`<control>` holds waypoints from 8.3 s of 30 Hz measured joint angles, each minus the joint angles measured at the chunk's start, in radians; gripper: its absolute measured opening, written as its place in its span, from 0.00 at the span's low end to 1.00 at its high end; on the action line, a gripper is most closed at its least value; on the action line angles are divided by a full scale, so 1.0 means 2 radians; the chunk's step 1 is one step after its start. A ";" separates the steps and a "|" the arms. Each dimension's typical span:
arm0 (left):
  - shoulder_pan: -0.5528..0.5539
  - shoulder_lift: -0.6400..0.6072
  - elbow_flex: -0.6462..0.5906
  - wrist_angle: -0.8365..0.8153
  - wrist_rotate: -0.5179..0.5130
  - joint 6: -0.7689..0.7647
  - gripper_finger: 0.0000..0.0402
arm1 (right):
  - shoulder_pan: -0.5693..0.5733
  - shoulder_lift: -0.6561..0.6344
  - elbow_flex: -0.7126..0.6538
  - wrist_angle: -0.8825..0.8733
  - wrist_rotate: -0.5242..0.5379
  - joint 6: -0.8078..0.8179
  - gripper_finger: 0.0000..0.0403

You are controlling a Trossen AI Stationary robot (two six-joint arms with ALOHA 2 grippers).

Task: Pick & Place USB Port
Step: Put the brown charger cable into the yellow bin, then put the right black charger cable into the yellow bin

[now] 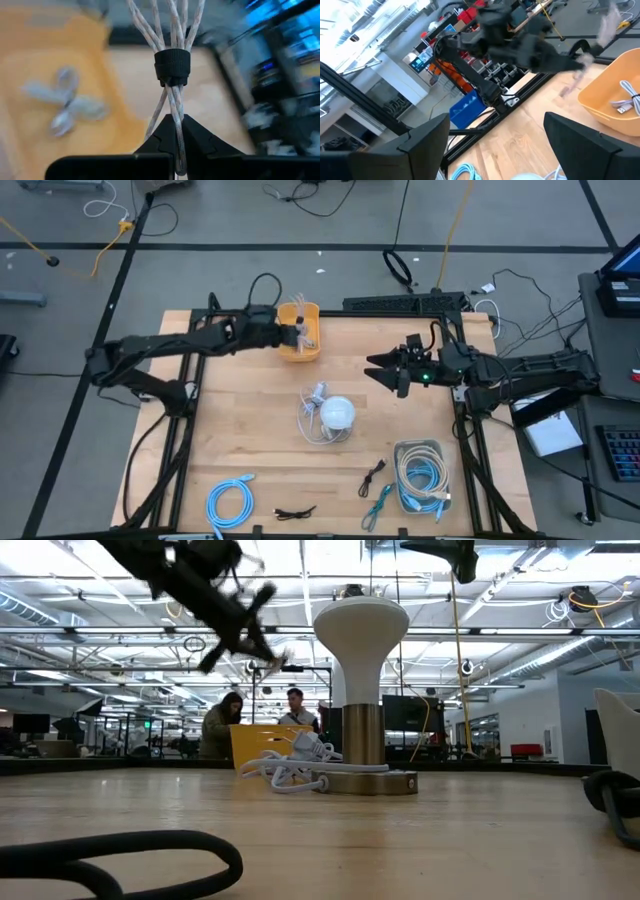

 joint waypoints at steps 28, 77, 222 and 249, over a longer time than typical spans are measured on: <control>0.077 0.123 -0.001 -0.034 0.028 -0.055 0.21 | 0.000 0.000 0.000 0.015 -0.013 0.016 0.78; -0.224 -0.115 0.030 -0.107 0.064 0.081 0.23 | 0.160 0.197 0.000 -0.286 -0.192 -0.043 0.78; -0.267 0.072 0.030 0.191 0.250 -0.235 0.01 | 0.133 0.310 0.238 -0.243 -0.011 -0.169 0.05; -0.268 0.072 0.030 0.201 0.265 -0.288 0.37 | 0.133 0.310 0.238 -0.251 0.019 -0.201 0.05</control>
